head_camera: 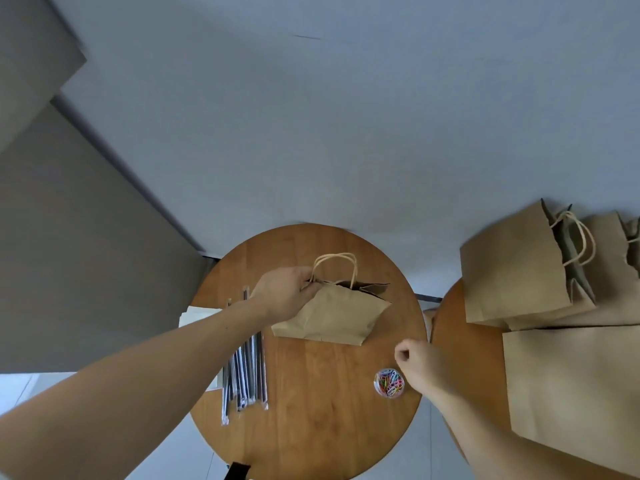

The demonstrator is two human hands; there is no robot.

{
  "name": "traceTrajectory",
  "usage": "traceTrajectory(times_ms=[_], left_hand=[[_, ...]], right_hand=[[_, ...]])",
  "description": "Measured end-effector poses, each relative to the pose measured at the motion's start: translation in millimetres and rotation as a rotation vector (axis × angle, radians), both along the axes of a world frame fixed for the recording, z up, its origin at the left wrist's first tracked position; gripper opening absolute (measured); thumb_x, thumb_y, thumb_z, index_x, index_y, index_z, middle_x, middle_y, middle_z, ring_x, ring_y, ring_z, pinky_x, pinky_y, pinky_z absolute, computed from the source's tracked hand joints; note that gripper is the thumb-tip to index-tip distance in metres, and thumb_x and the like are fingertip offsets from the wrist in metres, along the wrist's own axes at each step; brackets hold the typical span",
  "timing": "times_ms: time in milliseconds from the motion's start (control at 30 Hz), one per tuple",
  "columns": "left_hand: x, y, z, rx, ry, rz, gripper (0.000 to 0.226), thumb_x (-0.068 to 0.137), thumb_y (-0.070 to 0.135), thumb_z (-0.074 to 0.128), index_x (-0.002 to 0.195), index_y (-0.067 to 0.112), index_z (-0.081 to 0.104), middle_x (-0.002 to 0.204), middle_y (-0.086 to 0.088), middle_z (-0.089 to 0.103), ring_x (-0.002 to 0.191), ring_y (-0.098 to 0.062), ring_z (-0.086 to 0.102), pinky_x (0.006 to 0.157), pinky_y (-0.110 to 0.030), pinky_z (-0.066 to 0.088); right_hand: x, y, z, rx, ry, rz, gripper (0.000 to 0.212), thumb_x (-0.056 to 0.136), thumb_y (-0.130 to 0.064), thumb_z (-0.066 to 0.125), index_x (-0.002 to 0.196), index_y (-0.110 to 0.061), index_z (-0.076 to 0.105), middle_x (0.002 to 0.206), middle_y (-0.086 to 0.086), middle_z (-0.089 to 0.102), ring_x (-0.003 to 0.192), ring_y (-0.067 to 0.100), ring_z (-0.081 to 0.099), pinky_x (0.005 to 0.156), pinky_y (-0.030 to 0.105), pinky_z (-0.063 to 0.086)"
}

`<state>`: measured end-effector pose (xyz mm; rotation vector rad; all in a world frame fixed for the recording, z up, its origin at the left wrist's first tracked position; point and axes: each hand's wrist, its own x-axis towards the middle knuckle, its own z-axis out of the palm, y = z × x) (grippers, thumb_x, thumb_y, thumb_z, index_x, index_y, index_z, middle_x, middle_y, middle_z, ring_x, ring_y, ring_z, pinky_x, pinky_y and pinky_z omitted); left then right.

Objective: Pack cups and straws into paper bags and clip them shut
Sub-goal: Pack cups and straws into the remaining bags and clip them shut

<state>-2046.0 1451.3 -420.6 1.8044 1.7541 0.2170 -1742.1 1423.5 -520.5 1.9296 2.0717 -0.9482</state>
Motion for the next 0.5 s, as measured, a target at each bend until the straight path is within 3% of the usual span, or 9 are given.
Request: traceTrajectory(times_ms=[100, 167, 233, 500], left_hand=[[-0.9, 0.0, -5.4, 0.018, -0.013, 0.033, 0.023, 0.101, 0.038, 0.049, 0.112, 0.03, 0.067, 0.082, 0.013, 0.066, 0.084, -0.016, 0.062, 0.067, -0.033, 0.048], [-0.7, -0.6, -8.8, 0.04, -0.005, 0.047, 0.022, 0.1, 0.038, 0.05, 0.11, 0.031, 0.068, 0.072, 0.019, 0.057, 0.078, -0.013, 0.059, 0.06, -0.029, 0.038], [-0.5, -2.1, -11.8, 0.054, -0.01, 0.071, 0.022, 0.1, 0.038, 0.051, 0.11, 0.031, 0.069, 0.074, 0.018, 0.058, 0.077, -0.012, 0.058, 0.06, -0.028, 0.036], [2.8, -9.8, -14.9, 0.061, -0.088, 0.12, 0.021, 0.099, 0.036, 0.053, 0.112, 0.032, 0.07, 0.085, 0.014, 0.069, 0.08, -0.011, 0.061, 0.066, -0.03, 0.046]], right_hand=[[4.3, -18.9, -28.6, -0.134, -0.131, 0.045, 0.024, 0.095, -0.018, 0.048, 0.086, -0.018, 0.07, 0.089, -0.005, 0.068, 0.081, 0.013, 0.063, 0.068, 0.03, 0.05], [2.6, -26.8, -38.3, -0.178, -0.192, 0.052, 0.028, 0.091, -0.017, 0.047, 0.065, -0.017, 0.057, 0.071, -0.002, 0.058, 0.067, 0.016, 0.057, 0.056, 0.03, 0.039], [-1.7, -31.5, -42.1, -0.216, -0.218, 0.045, 0.032, 0.088, -0.018, 0.05, 0.057, -0.016, 0.046, 0.058, -0.004, 0.047, 0.055, 0.014, 0.048, 0.049, 0.029, 0.029], [-15.6, -35.0, -51.8, -0.197, -0.289, -0.086, 0.023, 0.091, -0.034, 0.055, 0.074, -0.021, 0.063, 0.065, -0.007, 0.059, 0.058, 0.009, 0.056, 0.045, 0.023, 0.031]])
